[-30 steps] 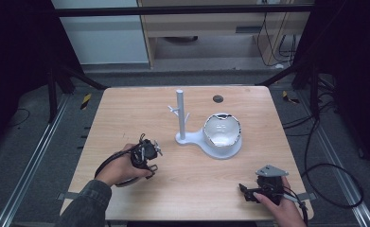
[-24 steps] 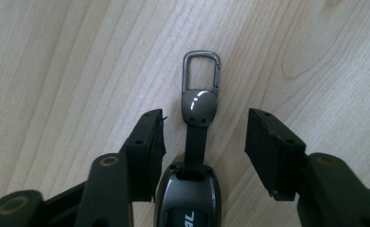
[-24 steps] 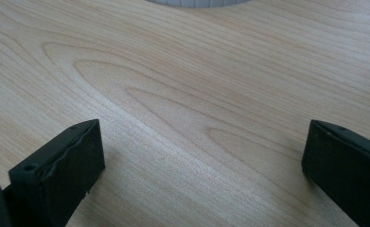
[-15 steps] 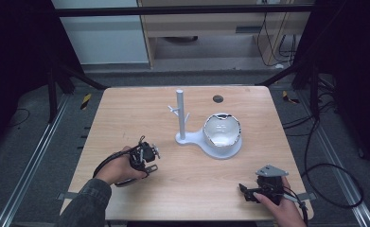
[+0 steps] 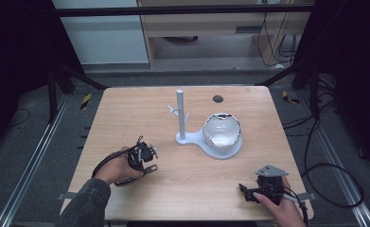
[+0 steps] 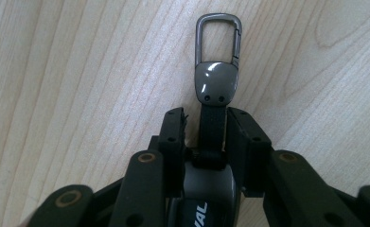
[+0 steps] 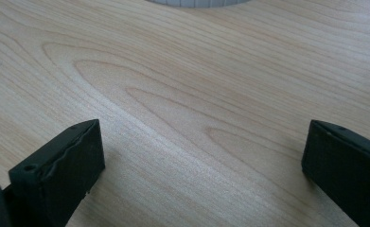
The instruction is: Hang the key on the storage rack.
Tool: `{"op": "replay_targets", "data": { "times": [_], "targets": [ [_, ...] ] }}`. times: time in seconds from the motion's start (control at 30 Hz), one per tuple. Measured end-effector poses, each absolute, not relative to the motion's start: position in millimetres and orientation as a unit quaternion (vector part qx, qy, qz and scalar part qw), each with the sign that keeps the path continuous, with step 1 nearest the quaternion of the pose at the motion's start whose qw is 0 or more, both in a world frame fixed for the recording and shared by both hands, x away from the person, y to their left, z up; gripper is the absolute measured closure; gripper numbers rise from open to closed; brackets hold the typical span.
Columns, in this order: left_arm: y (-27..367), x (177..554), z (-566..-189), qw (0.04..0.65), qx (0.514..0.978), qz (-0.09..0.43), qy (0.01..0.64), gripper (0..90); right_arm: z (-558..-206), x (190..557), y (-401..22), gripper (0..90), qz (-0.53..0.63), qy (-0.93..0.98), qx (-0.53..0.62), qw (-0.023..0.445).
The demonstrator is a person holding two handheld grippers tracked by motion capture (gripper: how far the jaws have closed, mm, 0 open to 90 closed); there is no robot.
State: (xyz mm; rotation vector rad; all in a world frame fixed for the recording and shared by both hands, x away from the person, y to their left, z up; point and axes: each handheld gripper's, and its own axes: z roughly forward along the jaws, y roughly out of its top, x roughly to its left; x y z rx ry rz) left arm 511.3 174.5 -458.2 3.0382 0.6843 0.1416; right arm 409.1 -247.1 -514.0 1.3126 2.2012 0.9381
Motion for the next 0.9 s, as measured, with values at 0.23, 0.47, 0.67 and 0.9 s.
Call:
{"op": "replay_targets", "data": {
  "times": [0.23, 0.47, 0.67, 0.9],
  "targets": [
    [174.2, 511.6, -459.7, 0.013, 0.975, 0.042, 0.217, 70.7, -514.0, 408.9, -247.0, 0.4, 0.337, 0.789, 0.472, 0.204],
    [174.2, 510.5, -458.4, 0.018, 0.975, 0.041, 0.216, 69.8, -514.0, 409.1, -247.2, 0.4, 0.336, 0.790, 0.470, 0.205],
    [172.9, 510.0, -458.9, 0.014, 0.976, 0.037, 0.214, 68.0, -514.0, 409.1, -247.1, 0.4, 0.337, 0.790, 0.471, 0.205],
    [173.8, 511.2, -461.0, 0.015, 0.975, 0.037, 0.217, 73.2, -514.0, 409.1, -247.1, 0.4, 0.337, 0.790, 0.471, 0.205]
  ]
}}
